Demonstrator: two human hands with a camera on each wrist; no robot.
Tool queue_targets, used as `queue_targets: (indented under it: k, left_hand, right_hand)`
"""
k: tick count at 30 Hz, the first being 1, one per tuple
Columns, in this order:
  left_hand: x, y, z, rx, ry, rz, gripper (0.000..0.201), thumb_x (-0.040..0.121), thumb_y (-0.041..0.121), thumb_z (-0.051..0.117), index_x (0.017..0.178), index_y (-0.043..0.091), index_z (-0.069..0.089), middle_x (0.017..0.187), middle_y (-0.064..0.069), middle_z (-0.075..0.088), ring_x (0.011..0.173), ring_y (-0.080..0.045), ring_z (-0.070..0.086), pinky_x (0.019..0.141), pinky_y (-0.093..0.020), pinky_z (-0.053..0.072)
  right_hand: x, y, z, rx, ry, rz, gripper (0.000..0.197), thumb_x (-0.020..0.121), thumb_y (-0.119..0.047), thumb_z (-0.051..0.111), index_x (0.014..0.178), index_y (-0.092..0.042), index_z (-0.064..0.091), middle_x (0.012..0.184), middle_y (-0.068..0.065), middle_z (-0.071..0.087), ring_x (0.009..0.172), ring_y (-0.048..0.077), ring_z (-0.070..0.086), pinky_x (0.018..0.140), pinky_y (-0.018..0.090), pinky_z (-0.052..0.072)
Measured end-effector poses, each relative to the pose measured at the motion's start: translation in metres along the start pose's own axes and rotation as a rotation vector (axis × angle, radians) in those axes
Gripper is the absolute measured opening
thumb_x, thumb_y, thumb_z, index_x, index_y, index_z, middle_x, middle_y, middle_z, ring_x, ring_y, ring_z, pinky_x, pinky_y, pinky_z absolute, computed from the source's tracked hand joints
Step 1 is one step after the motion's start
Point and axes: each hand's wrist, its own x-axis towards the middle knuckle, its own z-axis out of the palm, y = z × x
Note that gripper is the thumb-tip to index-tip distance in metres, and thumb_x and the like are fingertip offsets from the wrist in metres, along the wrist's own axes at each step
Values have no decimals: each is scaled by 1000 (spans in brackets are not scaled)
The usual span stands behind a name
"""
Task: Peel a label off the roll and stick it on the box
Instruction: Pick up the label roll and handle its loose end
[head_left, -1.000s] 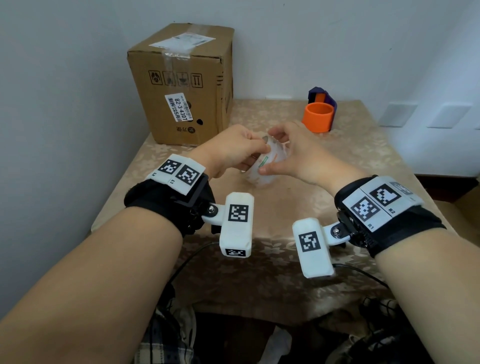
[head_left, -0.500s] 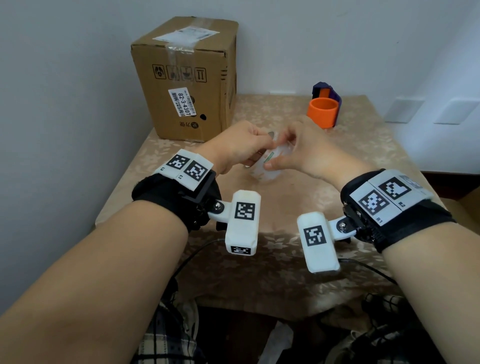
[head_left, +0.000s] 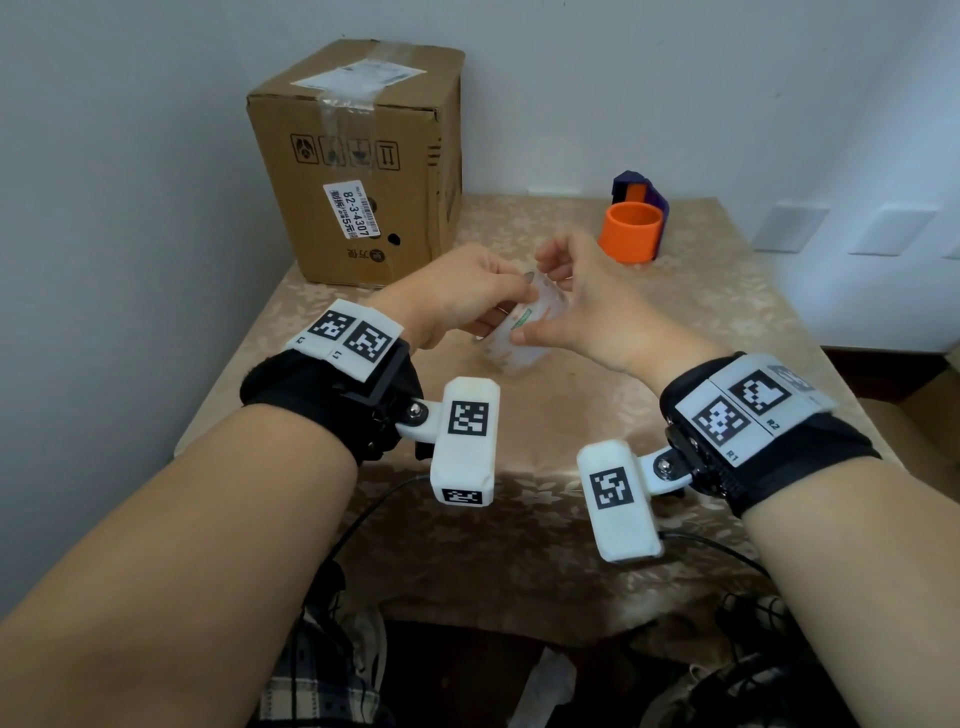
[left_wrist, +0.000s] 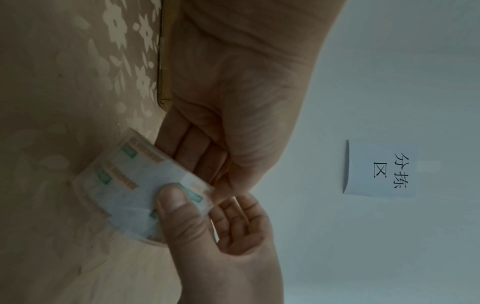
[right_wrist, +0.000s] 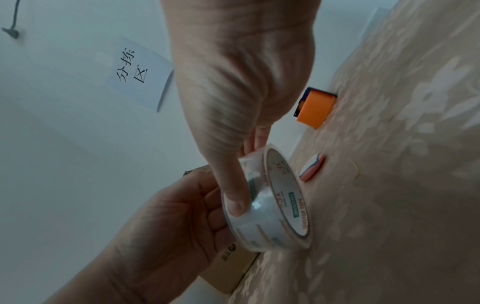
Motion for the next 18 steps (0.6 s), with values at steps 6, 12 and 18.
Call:
queue_targets:
  k: [6,12,18]
  left_hand:
    - [-1,1,-1,6,12,-3,27,89,13,54,100,-9,64,76,-12,64,59,-15,59,62,-25,46]
    - [1,2,0,29,22,-3,25,89,13,54,100,-7,65,72,-7,67,55,-10,62,61,-23,49]
    - [1,2,0,48,39,7,20,89,11,54,94,-2,68,67,-5,62,46,-5,57,52,-17,47]
  right_hand:
    - [-1,-2,2,20,57,6,67,61,-20,86,111,-16,41,106,-2,47,95,11,47,71,12,40]
    - [-4,-2,5,45,107,-8,62,61,-19,85,103,-21,40,105,-2,49,96,13,48,82,24,44]
    - [-4,-6,7,36,117,-4,64,61,-17,85,107,-20,41,107,-1,47,97,13,47,83,25,42]
